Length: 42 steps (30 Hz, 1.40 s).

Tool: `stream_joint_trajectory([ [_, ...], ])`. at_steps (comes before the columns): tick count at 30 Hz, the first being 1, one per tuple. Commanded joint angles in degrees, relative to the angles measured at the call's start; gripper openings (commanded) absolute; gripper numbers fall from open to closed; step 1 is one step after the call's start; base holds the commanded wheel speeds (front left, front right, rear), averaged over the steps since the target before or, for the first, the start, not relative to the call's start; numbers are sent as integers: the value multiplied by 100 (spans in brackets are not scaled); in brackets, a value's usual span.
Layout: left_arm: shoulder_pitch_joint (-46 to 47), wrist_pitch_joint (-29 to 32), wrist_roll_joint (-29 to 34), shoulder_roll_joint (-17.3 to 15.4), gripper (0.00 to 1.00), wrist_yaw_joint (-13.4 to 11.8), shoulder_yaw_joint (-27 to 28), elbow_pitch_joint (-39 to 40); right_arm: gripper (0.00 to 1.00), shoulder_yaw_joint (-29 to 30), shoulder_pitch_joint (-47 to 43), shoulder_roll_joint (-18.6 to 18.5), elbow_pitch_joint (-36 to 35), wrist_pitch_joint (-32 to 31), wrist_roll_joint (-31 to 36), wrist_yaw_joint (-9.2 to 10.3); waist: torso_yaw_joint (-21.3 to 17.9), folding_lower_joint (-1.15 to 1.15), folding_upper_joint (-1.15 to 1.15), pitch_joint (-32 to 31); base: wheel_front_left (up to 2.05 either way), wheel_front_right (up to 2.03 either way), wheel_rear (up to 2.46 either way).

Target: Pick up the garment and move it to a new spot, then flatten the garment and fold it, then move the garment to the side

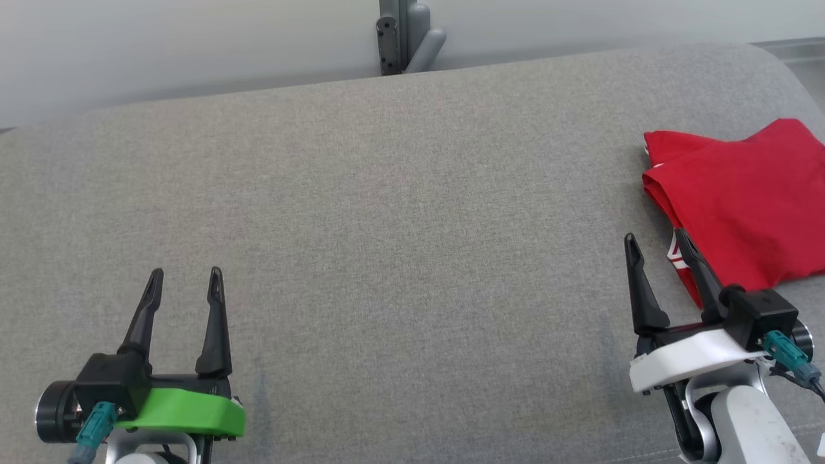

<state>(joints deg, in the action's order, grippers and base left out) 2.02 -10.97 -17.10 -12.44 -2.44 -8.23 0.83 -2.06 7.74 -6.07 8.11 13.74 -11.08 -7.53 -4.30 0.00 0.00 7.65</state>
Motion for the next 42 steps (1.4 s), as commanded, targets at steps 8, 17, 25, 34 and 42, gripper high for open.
stream_joint_trajectory([
  [8, -498, 74, -86, -28, 100, -18, -74, -50, 100, 195, -681, 0, -418, -299, 141, 9, 113, 0, 0, -627, 0, 0, 0],
  [17, -740, 93, -119, -63, 100, -32, -155, -88, 100, 290, -1116, 40, -839, -587, 192, 9, 146, 0, 0, -850, 0, 0, 0],
  [25, -735, 99, -145, -93, 100, -64, -164, -112, 100, 253, -1225, 55, -1001, -690, 197, 9, 149, 0, 0, -883, 0, 0, 0],
  [34, -697, 68, -157, -100, 100, -90, -197, -118, 100, 215, -1235, 65, -1037, -734, 204, 9, 153, 0, 0, -875, 0, 0, 0],
  [42, -656, 58, -175, -118, 100, -132, -210, -128, 100, 231, -1236, 74, -1064, -724, 207, 9, 153, 0, 0, -862, 0, 0, 0],
])
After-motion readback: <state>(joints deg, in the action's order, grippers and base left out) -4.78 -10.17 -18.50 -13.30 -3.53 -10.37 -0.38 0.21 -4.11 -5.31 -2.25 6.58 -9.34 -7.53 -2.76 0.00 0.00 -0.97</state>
